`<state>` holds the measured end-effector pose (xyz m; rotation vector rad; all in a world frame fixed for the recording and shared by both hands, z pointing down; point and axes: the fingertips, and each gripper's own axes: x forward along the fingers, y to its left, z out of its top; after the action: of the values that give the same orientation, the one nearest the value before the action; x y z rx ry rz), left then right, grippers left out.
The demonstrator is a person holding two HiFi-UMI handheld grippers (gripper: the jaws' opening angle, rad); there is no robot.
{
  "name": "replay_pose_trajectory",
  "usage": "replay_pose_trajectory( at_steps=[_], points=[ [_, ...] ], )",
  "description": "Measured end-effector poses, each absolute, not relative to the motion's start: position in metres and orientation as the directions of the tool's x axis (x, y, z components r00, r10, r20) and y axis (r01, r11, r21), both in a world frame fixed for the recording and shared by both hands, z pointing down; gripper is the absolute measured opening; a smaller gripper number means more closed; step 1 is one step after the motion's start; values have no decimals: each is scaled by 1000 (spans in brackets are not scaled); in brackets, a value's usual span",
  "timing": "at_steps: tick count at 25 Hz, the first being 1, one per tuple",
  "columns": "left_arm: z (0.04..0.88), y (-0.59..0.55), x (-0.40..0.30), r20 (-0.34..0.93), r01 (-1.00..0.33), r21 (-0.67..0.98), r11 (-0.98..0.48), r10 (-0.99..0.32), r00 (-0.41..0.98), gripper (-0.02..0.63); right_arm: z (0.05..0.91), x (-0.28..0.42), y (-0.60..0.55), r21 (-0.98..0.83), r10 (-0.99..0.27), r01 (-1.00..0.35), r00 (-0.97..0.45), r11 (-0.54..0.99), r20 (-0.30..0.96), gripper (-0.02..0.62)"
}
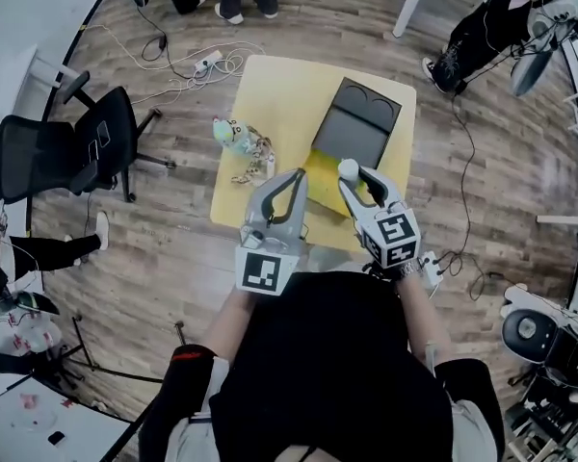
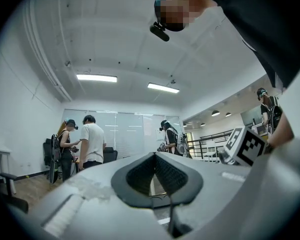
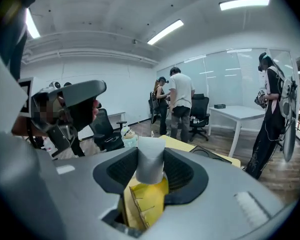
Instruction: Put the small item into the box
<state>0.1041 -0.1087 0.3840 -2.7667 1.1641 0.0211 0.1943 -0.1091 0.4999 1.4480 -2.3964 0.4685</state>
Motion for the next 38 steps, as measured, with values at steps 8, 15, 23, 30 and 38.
replay_pose_trajectory(
  at_steps=[8,15,23,30,38],
  points=[
    [394,-109,94,-45,-765,-103,-635,-766,642,2,555,183,-125,-131,-696,-855,-489,502,526,167],
    [396,-118,93,-40,-776,-109,-621,-777,628,2,605,175,-132,-158,-606,-832,-505,533,615,167],
    [398,-126,91,-35,-786,-108,-608,-788,615,2,656,166,-131,-177,-500,-809,-500,560,707,167],
    [401,-133,93,-31,-782,-115,-612,-785,619,2,698,166,-120,-194,-406,-804,-473,563,782,167],
    [401,-142,94,-35,-780,-114,-616,-782,622,2,717,161,-121,-196,-343,-796,-450,573,824,167]
  ],
)
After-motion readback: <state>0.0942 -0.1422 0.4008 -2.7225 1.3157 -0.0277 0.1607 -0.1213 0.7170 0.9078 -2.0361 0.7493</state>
